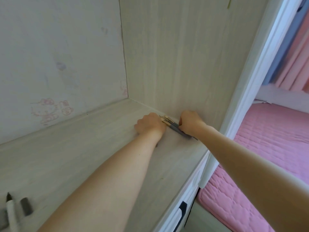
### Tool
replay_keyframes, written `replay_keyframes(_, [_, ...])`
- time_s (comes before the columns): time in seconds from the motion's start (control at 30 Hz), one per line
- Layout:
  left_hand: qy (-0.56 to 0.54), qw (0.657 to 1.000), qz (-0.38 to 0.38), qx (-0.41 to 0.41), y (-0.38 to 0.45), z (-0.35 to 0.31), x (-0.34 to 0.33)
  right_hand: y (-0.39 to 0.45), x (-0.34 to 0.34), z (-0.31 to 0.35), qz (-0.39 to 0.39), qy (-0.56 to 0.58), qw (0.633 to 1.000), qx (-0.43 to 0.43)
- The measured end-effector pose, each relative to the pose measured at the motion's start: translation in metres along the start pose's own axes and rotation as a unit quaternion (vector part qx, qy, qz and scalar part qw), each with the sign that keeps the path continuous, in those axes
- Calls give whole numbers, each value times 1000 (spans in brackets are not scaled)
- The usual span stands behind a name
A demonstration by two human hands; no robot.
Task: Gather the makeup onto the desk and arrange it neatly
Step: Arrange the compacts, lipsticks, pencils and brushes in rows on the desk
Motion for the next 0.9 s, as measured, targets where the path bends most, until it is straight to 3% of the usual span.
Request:
replay_keyframes(0.23, [-16,1000,4,-22,1,4,6,-6,2,-2,42,18,999,-3])
replay_keyframes(0.4, [2,999,-3,-34,-1,0,2,-8,-6,2,67,124,990,-7])
replay_keyframes(0.53, [-5,1000,0,-28,0,2,1,-9,-8,3,69,148,986,-9])
replay_keyframes(0.73, [-28,998,47,-32,-5,-1,2,-7,-12,2,61,222,973,11])
replay_keyframes(0.8, [-19,998,49,-39,-5,-3,1,-7,-11,-1,27,185,981,44])
replay_keyframes(0.9, [-5,998,38,-42,-2,1,4,-15,-13,-2,-35,-22,984,173])
Point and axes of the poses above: each hand's wrist, its own y-axis towards the middle knuckle, its own x-axis out of the back of the hand, z = x × y, the point moved 5 cm from there along y, towards the middle knuckle, and after that the axes turned 10 degrees about z, right-handed, at the moved point
